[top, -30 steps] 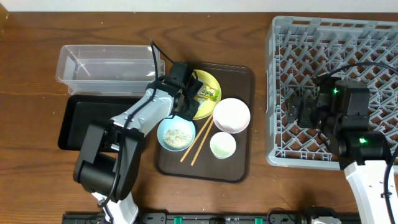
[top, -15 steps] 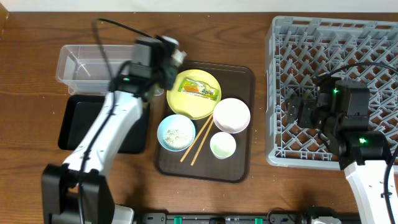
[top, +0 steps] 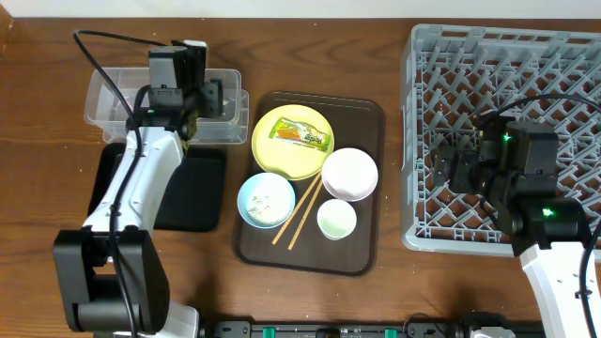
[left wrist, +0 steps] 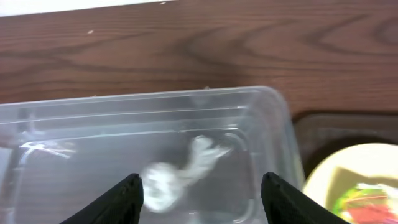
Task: Sort waste into correct bins and load items into the dishwasher rack
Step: 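Carry the tissue with left gripper and drop it into the clear bin, then reach left gripper back to the plate and grasp the snack wrapper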
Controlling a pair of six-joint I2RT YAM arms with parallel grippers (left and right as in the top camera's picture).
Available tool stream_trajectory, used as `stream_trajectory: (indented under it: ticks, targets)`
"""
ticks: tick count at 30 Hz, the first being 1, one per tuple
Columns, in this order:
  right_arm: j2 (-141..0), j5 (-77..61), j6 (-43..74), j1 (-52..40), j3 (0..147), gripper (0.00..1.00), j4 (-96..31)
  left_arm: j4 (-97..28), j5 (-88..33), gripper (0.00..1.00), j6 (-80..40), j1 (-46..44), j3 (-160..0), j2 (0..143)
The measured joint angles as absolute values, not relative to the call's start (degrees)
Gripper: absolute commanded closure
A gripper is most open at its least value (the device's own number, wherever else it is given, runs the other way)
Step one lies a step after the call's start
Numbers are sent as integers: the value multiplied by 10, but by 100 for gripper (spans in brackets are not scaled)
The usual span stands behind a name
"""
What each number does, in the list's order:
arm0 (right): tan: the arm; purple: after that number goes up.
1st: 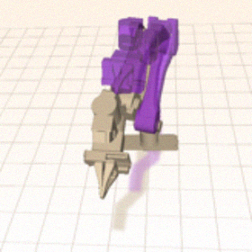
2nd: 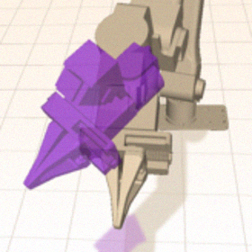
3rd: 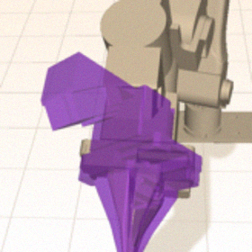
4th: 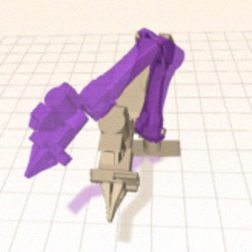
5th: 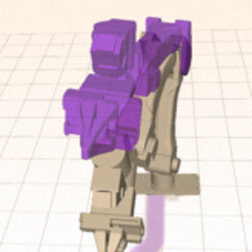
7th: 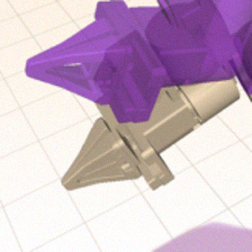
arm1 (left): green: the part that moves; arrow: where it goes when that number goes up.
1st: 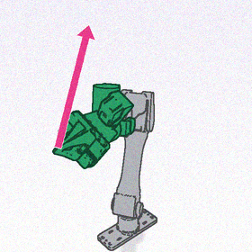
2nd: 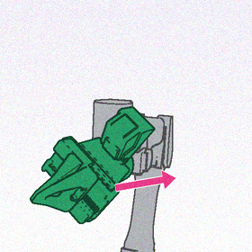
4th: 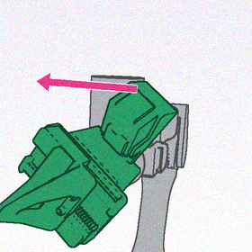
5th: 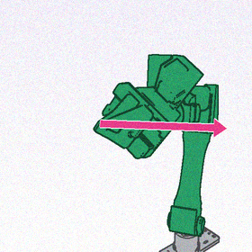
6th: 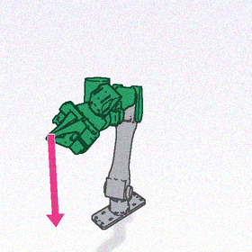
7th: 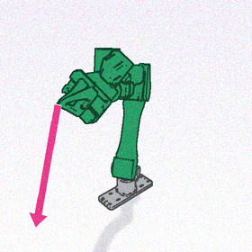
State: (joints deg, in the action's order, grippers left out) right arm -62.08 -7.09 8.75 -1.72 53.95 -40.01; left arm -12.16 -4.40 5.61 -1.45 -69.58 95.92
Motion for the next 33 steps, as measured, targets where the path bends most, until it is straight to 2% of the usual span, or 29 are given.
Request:
stream_trajectory:
  ticks: [4,9,19,33]
  targets:
    - [-621,-71,88,-17,540,1,-400,-142,-92,37,-20,-37,-696,959]
    - [-621,-71,88,-17,540,1,-400,-172,-132,36,-172,-83,-695,959]
    - [-621,-71,88,-17,540,1,-400,-180,-151,36,-390,-154,-688,994]
    - [-621,-71,88,-17,540,1,-400,-130,-151,36,-476,-200,-687,1097]
